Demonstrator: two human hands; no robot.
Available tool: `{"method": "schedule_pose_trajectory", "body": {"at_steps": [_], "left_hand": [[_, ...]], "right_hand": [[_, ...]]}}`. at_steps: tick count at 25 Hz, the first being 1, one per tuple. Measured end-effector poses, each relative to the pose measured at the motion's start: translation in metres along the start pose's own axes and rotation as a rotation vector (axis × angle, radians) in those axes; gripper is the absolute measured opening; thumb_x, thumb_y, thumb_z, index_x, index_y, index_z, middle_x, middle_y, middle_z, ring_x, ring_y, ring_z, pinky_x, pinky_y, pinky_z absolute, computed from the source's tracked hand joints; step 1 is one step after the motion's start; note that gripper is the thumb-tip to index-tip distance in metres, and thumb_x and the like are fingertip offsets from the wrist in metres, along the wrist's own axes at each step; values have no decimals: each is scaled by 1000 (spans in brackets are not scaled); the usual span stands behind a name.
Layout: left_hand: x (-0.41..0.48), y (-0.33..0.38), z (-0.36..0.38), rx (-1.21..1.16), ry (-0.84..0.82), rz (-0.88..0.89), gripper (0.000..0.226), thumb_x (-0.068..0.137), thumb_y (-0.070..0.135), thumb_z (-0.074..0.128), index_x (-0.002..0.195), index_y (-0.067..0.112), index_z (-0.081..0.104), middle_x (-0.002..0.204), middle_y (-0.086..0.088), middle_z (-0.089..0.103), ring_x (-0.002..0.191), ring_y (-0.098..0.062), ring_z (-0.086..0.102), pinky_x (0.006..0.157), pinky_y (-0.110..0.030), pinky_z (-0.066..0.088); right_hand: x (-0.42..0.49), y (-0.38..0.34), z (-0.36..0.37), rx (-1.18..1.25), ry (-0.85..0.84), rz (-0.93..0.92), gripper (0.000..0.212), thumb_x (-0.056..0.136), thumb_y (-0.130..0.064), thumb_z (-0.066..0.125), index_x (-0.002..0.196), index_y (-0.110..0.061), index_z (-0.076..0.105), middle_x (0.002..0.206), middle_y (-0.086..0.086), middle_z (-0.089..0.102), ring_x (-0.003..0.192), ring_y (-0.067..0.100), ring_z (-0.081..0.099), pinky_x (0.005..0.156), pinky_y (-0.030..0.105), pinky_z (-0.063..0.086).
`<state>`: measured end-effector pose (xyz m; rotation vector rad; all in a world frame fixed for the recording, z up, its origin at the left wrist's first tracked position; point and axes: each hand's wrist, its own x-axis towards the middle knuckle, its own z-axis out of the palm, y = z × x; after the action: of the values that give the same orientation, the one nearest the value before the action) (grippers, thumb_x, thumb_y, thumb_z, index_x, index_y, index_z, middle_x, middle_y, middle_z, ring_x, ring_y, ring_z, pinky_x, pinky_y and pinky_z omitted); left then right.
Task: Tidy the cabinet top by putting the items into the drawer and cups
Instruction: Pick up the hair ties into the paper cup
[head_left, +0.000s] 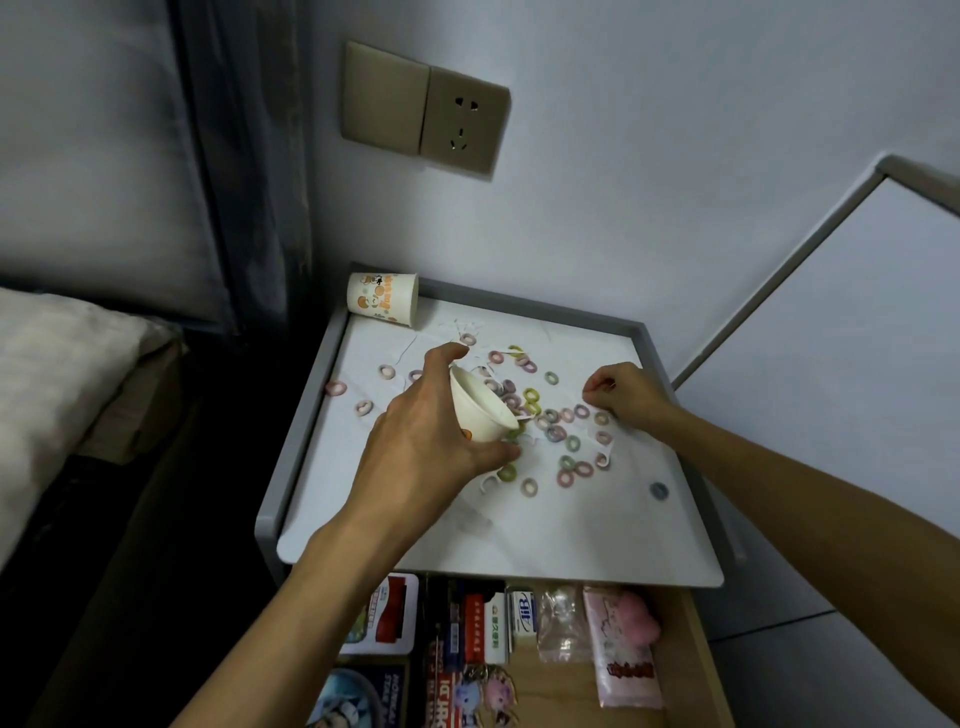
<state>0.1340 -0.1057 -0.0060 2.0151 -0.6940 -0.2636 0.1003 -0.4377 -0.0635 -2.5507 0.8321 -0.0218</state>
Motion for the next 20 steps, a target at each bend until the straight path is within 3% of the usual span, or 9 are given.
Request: {"method": "schedule_pose_trajectory", "body": {"at_steps": [5,11,16,18,20], "left_hand": [[-2,0,1,17,-7,2,94,64,45,85,140,35,30,123,5,60,105,-17,55,75,-25,38],[-4,0,3,26,-13,3,93,65,45,85,140,35,30,124,6,59,95,-9,43,75,-25,35],[-5,2,3,28,-20,4,94,66,43,85,141,34,30,125,6,59,95,-8,41,75,-24,34],[-5,2,2,27,-14,8,94,65,44,85,141,34,30,123,5,59,94,-9,44,74,-25,36],[-5,1,1,27,-9,4,94,65,43,85,140,34,30,122,4,60,94,-11,47,73,-25,36]], "right_hand": [[-6,2,-6,-162,-64,-104,18,82,-20,77,98,-14,71,95,-2,65,84,9,56,67,17,42],[-6,-2,5,-363,-54,-144,19,91,-21,66,105,-10,67,108,7,65,94,20,58,76,25,41],[-5,-4,6,-402,-29,-162,12,92,-24,64,98,-13,63,101,10,66,88,24,60,75,31,47],[-3,-5,-2,-350,37,-197,6,92,-20,64,95,-16,60,98,11,67,81,20,61,71,34,52],[-4,-5,-12,-282,134,-256,8,92,-11,63,100,-13,64,97,9,71,73,6,60,65,26,53]]}}
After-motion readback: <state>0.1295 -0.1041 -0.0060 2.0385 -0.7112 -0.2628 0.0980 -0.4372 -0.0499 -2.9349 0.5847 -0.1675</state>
